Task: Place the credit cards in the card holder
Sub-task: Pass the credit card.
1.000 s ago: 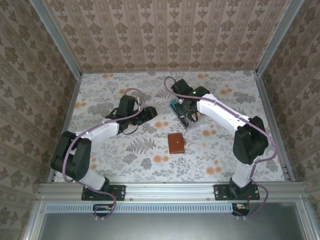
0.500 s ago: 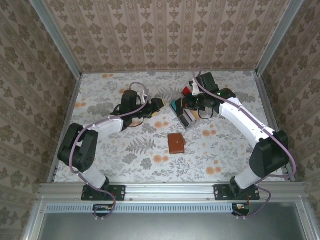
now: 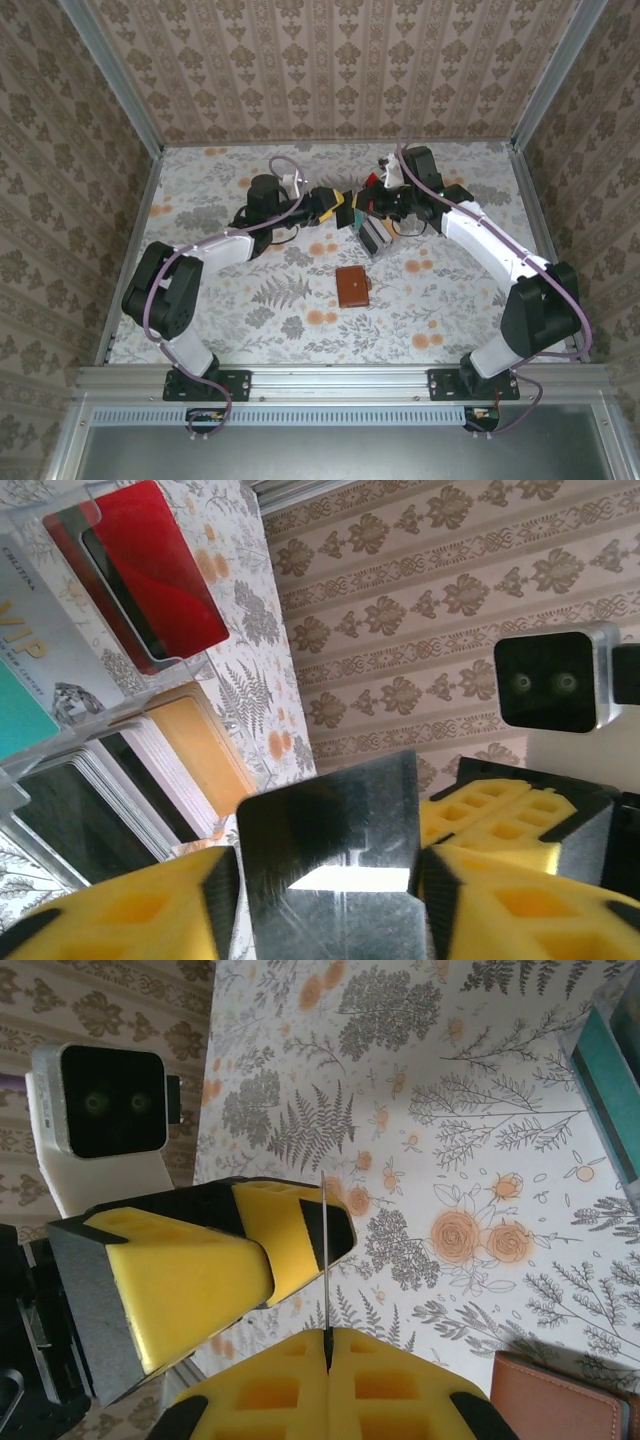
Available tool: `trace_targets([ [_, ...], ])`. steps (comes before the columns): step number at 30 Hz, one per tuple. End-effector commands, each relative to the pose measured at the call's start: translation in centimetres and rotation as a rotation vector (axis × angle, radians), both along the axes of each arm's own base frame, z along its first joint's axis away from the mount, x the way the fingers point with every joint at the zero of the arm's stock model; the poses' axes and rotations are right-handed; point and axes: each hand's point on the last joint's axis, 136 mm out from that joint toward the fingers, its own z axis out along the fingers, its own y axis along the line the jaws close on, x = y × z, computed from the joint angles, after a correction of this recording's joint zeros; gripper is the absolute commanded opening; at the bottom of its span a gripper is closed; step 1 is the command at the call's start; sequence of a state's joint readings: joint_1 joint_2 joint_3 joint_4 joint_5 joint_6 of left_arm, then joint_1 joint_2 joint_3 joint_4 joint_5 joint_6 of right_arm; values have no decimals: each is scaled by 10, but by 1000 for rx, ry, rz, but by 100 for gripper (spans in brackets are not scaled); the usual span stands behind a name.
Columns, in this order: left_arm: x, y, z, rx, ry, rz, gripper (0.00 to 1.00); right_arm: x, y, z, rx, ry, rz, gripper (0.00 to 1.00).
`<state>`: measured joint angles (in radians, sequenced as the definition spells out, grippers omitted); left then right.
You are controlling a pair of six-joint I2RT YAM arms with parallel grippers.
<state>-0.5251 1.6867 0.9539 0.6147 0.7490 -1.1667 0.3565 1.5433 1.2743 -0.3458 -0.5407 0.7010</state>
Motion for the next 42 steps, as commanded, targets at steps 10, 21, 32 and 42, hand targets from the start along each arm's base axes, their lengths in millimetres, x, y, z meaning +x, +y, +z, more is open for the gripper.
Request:
trace_targets([
  [10, 0, -4, 33, -92, -55, -14, 0, 4, 0, 19, 141, -24, 11, 5],
  [21, 3, -1, 52, -248, -1, 3, 0, 7, 4, 23, 268, 14, 56, 32],
  [32, 3, 5, 27, -160, 61, 51, 32, 7, 0, 26, 292, 53, 56, 1],
  [42, -28, 84, -49, 597, 121, 319, 62, -26, -63, -39, -283, 138, -242, 0],
])
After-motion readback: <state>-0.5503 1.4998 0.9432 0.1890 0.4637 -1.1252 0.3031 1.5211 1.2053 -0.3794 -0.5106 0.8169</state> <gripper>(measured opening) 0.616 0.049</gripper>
